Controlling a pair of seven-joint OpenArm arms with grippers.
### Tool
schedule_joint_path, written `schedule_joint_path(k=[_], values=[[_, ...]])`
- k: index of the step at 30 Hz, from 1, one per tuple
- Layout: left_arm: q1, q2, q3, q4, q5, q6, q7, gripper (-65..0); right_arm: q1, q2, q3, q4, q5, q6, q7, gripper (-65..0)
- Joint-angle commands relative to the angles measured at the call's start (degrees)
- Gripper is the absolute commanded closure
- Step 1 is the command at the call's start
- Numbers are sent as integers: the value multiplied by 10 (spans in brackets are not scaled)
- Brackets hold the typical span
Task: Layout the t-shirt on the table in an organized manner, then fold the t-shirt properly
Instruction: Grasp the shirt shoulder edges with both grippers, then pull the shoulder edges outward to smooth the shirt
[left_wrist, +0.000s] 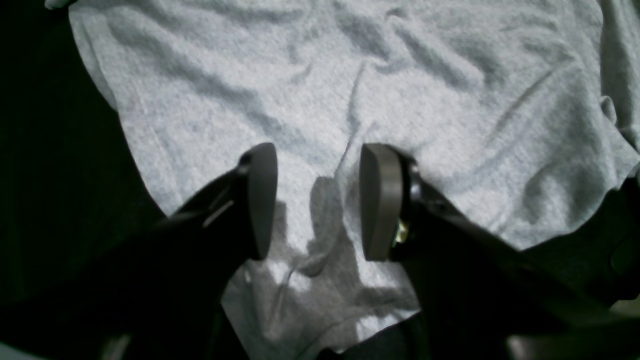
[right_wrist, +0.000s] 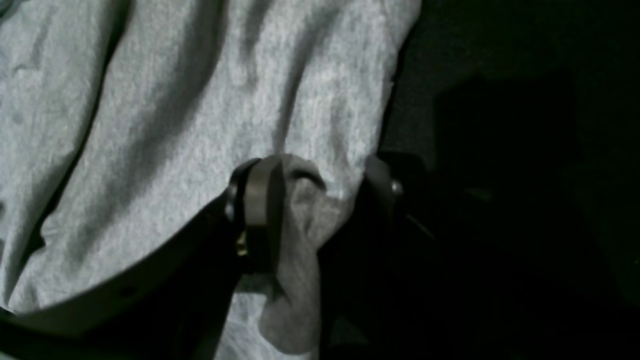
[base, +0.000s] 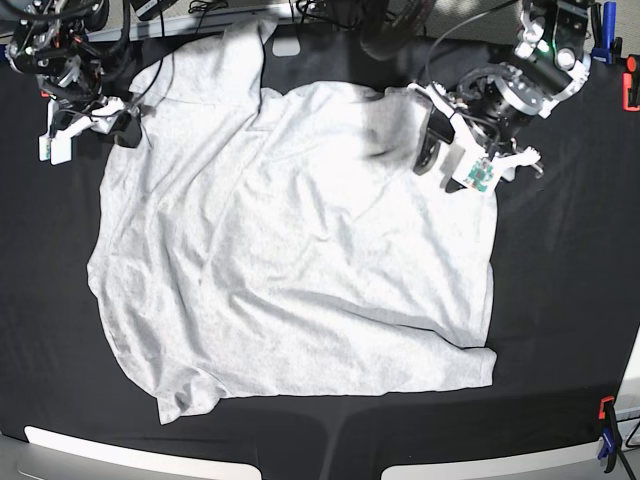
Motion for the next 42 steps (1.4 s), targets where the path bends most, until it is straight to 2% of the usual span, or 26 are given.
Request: schedule_joint_path(k=[1, 8, 9, 12, 16, 21, 25, 30, 32, 37, 40, 41, 42], values=[[-1, -2, -2, 12, -5, 2, -20, -245, 1, 0, 2, 9, 8, 6, 9, -246], [-2, -2, -2, 12, -5, 2, -22, -245, 1, -25, 2, 9, 9, 6, 19, -242], [-2, -2, -2, 12, -5, 2, -22, -245, 1, -28, 2, 9, 9, 6, 19, -208], [-2, -2, -2, 12, -5, 2, -22, -245, 2, -24, 2, 9, 11, 6, 23, 0], [-2, -2, -2, 12, -5, 2, -22, -245, 1, -8, 3, 17, 7, 6, 23, 0], [-2, -2, -2, 12, -5, 2, -22, -245, 1, 31, 19, 52, -23, 6, 7, 0], [-1, -2, -2, 12, -5, 2, -18, -245, 1, 61, 60, 67, -24, 6, -5, 0], [0, -2, -2, 12, -24, 1, 24, -245, 1, 96, 123, 67, -37, 6, -5, 0], [2, -2, -2, 12, -40, -18, 28, -245, 1, 113, 140, 67, -35, 6, -5, 0], [28, -7, -2, 12, -83, -129, 53, -246, 2, 151, 143, 67, -35, 6, -18, 0], [54, -12, -2, 12, -80, -160, 60, -246, 1, 159, 143, 67, -35, 6, -20, -221], [62, -17, 0, 12, -80, -171, 64, -246, 1, 160, 143, 67, -35, 6, -21, -268], [69, -25, 3, 12, -78, -177, 65, -246, 1, 162, 143, 67, -34, 6, -26, -288]])
